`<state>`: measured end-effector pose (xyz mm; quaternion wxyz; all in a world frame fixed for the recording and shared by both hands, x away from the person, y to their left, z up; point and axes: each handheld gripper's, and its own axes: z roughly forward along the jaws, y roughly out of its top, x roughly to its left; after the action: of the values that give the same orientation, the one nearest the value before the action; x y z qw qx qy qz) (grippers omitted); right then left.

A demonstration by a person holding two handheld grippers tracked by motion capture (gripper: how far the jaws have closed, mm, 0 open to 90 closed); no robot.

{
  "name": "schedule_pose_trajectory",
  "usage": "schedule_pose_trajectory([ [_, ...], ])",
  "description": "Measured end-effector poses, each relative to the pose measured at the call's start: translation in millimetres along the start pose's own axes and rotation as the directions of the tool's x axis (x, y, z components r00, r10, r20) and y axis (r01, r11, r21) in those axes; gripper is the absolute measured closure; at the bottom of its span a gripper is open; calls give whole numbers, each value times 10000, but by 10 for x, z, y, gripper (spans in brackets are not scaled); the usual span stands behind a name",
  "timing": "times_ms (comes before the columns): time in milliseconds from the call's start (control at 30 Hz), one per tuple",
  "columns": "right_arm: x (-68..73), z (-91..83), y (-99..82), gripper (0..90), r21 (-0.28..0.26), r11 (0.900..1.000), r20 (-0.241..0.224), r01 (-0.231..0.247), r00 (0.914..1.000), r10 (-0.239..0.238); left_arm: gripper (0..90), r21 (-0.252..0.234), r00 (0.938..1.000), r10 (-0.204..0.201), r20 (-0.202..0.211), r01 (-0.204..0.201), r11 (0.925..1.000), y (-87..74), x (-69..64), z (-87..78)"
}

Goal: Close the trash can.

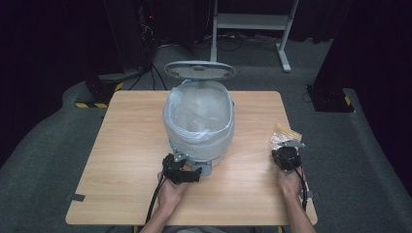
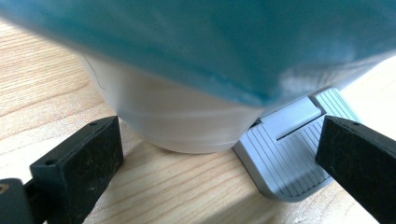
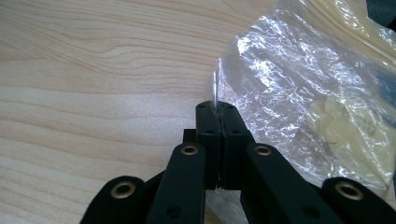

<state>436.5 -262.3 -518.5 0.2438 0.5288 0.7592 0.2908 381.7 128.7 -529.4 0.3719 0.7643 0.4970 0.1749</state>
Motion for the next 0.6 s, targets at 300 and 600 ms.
schedule_pose_trajectory([
  [300, -2, -163, -4, 894, -407, 9991, -303, 64, 9995, -76, 9, 4, 10000, -3, 0, 3, 10000, 0, 0, 0],
  [600, 44, -459, 102, 895, -1260, 9917, -1127, 264, 9928, -408, 9, 4, 10000, 2, -2, -2, 10000, 0, 0, 0],
])
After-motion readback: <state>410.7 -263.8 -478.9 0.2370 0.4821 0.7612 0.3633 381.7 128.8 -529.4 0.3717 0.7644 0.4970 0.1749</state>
